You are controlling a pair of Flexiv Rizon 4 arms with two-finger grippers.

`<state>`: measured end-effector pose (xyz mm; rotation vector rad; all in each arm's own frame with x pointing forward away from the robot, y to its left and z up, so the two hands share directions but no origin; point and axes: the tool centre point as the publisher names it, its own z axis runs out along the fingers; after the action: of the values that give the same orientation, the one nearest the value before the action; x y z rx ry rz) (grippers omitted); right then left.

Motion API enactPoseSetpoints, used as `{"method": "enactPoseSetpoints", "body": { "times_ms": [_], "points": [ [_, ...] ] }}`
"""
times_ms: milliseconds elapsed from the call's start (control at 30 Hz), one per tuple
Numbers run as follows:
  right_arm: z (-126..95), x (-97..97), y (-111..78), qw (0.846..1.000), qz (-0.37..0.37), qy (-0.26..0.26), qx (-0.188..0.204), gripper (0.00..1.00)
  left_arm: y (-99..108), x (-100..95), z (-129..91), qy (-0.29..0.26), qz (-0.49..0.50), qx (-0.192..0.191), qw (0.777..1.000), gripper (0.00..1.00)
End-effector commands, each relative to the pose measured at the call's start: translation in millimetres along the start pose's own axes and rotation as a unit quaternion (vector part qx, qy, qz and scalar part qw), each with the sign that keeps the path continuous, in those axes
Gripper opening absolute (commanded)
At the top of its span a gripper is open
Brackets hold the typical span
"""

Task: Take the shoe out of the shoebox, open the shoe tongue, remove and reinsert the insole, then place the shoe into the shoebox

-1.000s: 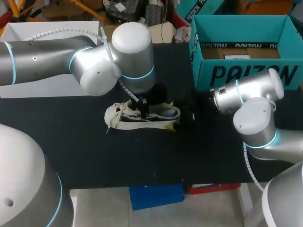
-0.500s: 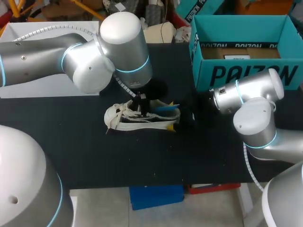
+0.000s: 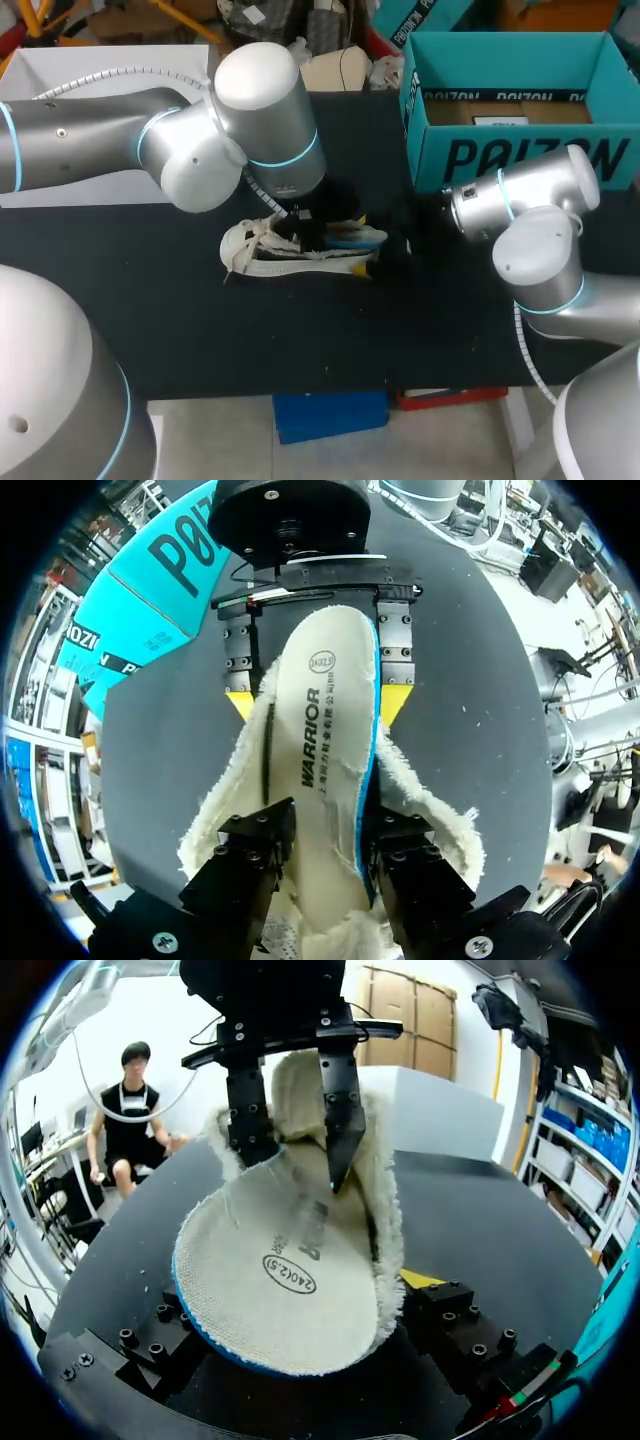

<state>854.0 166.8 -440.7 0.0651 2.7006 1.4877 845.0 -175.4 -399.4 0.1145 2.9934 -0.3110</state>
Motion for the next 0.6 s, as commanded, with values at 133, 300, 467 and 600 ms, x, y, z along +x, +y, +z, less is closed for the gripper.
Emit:
{"method": "enactPoseSetpoints", "body": {
  "times_ms": [133, 300, 467, 600],
  "points": [
    [2.9, 0.4, -1.6, 1.0, 0.001, 0.0, 0.001, 0.0, -1.1, -5.3, 4.5, -0.03, 0.002, 0.006, 1.0, 0.4],
    [2.9, 0.4, -1.6, 1.0, 0.001, 0.0, 0.001, 0.0, -9.6, -11.5, 2.0, -0.05, 0.019, 0.011, 0.999, 0.4],
    [2.9, 0.4, -1.6, 1.0, 0.001, 0.0, 0.001, 0.0, -18.9, -15.8, 5.9, -0.055, 0.032, 0.024, 0.998, 0.4],
    [2.9, 0.4, -1.6, 1.0, 0.001, 0.0, 0.001, 0.0, -30.0, -17.8, 11.9, -0.056, 0.037, 0.035, 0.997, 0.39]
  ]
}}
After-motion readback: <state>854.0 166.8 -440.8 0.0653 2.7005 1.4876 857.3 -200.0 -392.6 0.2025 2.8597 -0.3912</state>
